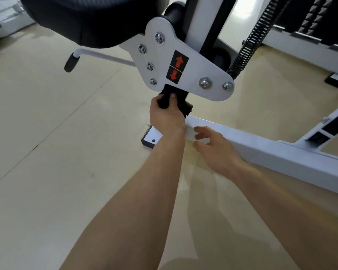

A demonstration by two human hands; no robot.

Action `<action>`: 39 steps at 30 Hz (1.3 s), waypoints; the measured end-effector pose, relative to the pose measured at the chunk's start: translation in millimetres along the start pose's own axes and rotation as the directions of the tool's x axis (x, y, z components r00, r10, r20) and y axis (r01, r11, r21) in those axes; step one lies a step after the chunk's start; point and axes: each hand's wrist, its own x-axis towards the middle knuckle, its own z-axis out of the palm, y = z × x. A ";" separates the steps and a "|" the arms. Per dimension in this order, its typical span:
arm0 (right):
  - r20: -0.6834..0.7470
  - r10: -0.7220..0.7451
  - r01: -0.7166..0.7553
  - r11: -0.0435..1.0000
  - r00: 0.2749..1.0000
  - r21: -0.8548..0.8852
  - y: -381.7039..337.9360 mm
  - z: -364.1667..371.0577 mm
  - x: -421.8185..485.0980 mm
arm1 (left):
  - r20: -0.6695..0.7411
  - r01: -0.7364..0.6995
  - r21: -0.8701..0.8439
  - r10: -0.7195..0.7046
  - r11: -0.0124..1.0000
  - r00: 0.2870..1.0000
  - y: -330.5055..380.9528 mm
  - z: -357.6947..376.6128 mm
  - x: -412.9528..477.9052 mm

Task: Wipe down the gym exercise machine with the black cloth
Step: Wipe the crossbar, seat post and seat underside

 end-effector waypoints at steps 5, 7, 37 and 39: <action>-0.002 0.032 -0.032 0.999 0.999 0.019 9.3 2.7 1.8 | 0.018 0.148 0.039 -0.149 0.988 0.989 -24.8 -10.4 11.4; 0.016 0.027 -0.026 1.000 1.000 -0.009 11.4 6.1 2.3 | 0.050 0.165 0.047 -0.168 0.985 0.985 -25.3 -12.9 14.8; -0.016 0.135 -0.136 0.981 0.991 -0.139 37.3 19.3 -2.6 | 0.213 0.241 0.410 -0.349 0.880 0.913 -72.6 -29.4 40.6; -0.029 0.137 -0.140 0.978 0.990 -0.153 36.2 16.4 -0.1 | 0.256 0.233 0.353 -0.333 0.906 0.908 -63.2 -27.6 25.9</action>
